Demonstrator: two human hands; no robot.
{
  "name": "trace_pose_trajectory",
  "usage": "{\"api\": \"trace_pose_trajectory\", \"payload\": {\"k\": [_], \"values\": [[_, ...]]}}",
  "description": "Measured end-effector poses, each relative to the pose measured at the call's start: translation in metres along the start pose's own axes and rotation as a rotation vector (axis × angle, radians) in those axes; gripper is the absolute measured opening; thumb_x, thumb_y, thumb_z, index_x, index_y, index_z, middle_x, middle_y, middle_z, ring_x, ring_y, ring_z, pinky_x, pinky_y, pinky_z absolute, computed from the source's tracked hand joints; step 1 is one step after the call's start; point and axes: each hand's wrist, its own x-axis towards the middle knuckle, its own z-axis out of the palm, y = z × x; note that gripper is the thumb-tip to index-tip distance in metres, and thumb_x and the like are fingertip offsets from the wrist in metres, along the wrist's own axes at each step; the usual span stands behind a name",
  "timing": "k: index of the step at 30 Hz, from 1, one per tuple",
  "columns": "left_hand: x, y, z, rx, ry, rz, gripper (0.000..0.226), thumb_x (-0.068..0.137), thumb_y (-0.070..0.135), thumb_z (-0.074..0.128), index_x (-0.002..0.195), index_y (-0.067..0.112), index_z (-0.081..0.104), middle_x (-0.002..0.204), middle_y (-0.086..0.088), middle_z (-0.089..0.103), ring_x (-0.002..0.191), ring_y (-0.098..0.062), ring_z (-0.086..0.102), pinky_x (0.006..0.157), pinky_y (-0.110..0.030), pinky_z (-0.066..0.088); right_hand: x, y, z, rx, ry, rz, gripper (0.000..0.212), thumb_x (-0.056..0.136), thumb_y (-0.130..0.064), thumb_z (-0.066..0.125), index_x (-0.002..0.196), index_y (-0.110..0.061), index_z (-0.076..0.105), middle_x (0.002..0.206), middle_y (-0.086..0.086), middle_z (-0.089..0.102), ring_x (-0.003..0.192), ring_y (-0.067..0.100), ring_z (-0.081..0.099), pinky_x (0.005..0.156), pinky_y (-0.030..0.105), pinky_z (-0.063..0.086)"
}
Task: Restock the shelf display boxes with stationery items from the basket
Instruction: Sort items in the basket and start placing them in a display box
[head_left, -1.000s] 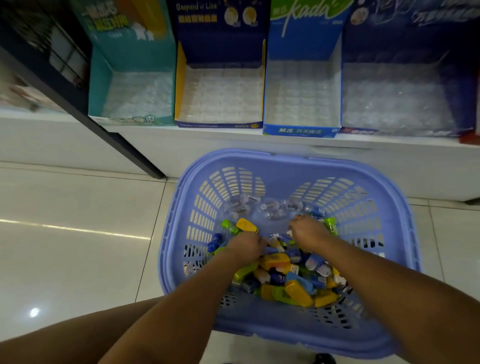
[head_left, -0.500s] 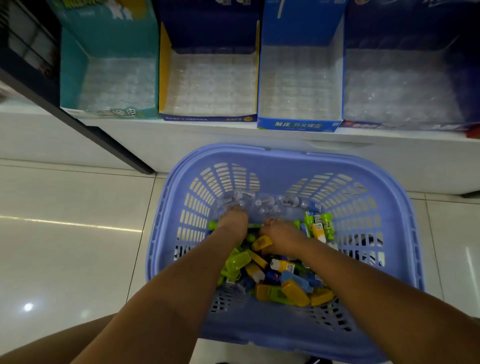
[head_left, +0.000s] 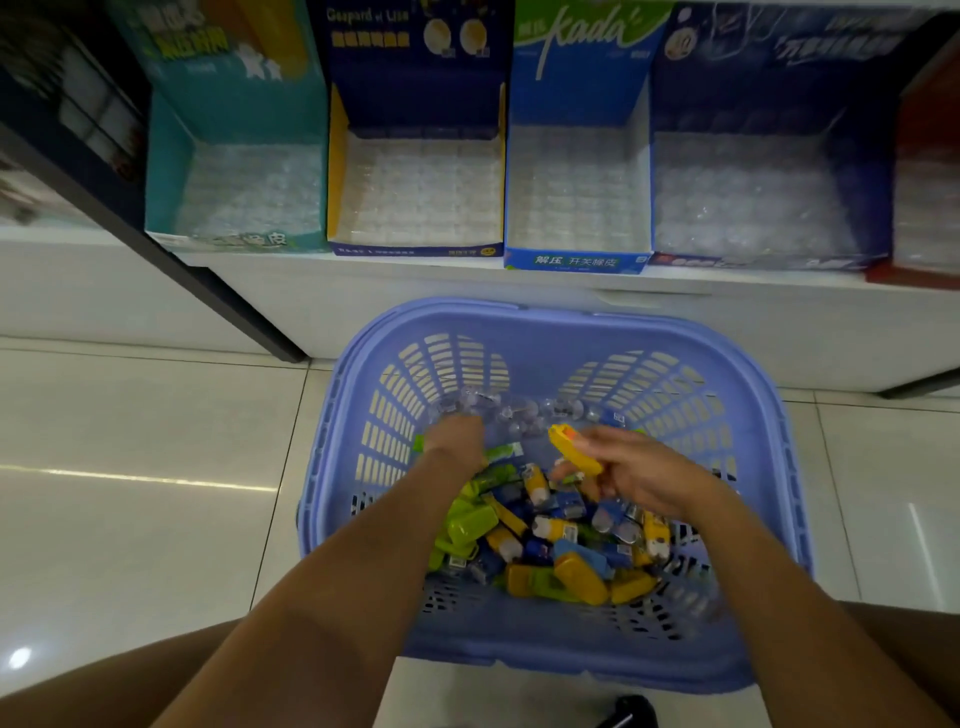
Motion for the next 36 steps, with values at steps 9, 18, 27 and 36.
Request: {"api": "trace_pose_trajectory", "payload": {"k": [9,18,27,36], "values": [[-0.085,-0.042,-0.114,-1.092,-0.182,0.214,0.014,0.091,0.020,0.062,0.081,0.010,0.064,0.077,-0.005,0.069,0.073,-0.019,0.068,0.065,-0.030,0.059,-0.042,-0.087,0.056,-0.070,0.176,-0.354,0.034,0.074,-0.037,0.063,0.093,-0.009,0.069,0.082,0.014,0.069,0.049,0.008,0.054,0.046,0.017,0.043],[-0.149,-0.113,-0.170,-1.639,0.592,0.121,0.017,0.096,0.029,0.053,0.086,0.018,0.062,0.073,0.004,0.064,0.051,-0.007,0.050,0.046,-0.018,0.043,-0.013,-0.207,0.144,-0.435,0.523,-0.946,0.026,0.075,-0.014,0.077,0.092,-0.029,0.063,0.083,-0.010,0.066,0.066,-0.001,0.063,0.064,0.014,0.053],[-0.109,-0.143,-0.176,-1.546,0.883,-0.010,0.023,0.096,0.026,0.053,0.104,0.007,0.064,0.084,-0.003,0.066,0.060,-0.005,0.060,0.060,-0.022,0.053,0.111,-0.304,0.193,-1.100,0.602,-0.975,0.029,0.085,-0.012,0.065,0.114,-0.008,0.063,0.112,0.011,0.067,0.103,0.024,0.062,0.089,0.028,0.047],[-0.095,-0.151,-0.170,-1.542,0.861,-0.008,0.032,0.095,0.030,0.055,0.115,0.007,0.064,0.092,-0.004,0.069,0.062,-0.003,0.063,0.057,-0.016,0.051,0.135,-0.315,0.188,-1.371,0.518,-0.929,0.027,0.089,-0.012,0.060,0.114,-0.001,0.062,0.119,0.018,0.062,0.112,0.031,0.057,0.093,0.030,0.043]]}}
